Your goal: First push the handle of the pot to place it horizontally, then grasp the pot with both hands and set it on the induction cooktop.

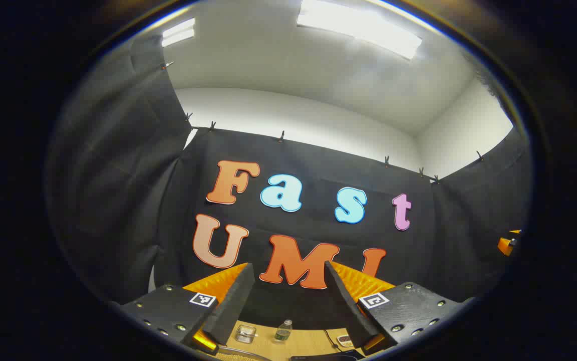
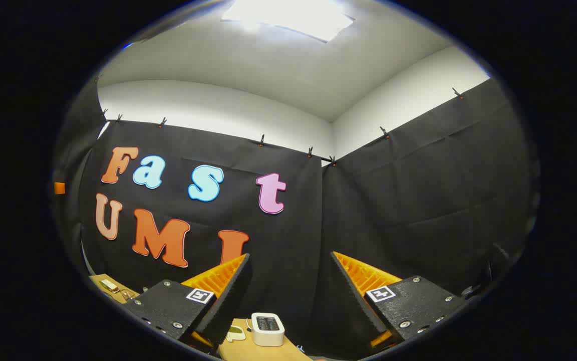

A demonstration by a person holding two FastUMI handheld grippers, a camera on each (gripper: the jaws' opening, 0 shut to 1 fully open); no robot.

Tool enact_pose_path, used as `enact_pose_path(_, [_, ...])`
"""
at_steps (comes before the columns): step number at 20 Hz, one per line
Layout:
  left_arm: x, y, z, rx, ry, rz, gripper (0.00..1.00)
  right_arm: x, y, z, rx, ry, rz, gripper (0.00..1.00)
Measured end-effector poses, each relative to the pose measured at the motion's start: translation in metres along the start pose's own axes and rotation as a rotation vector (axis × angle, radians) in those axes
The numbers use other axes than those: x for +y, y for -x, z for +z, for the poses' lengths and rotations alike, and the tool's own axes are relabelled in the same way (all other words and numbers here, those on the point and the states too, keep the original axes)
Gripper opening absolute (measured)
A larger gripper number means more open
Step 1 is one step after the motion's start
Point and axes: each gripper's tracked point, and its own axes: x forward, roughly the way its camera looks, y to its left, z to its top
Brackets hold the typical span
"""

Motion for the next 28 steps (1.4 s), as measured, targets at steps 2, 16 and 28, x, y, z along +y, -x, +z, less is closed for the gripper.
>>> enact_pose_path(2, [-0.003,-0.003,0.002,-0.007,-0.007,-0.002,0.88,-0.005,0.001,0.002,-0.004,0.015,-0.012,0.95])
enact_pose_path(16, [-0.037,-0.017,0.011,-0.033,-0.042,-0.098,0.87,-0.004,0.006,0.006,-0.009,0.011,-0.018,0.94])
enact_pose_path(28, [-0.059,0.008,-0.134,0.463,-0.038,-0.283,0.32,0.015,0.0,-0.019,0.048,0.022,0.002,0.94])
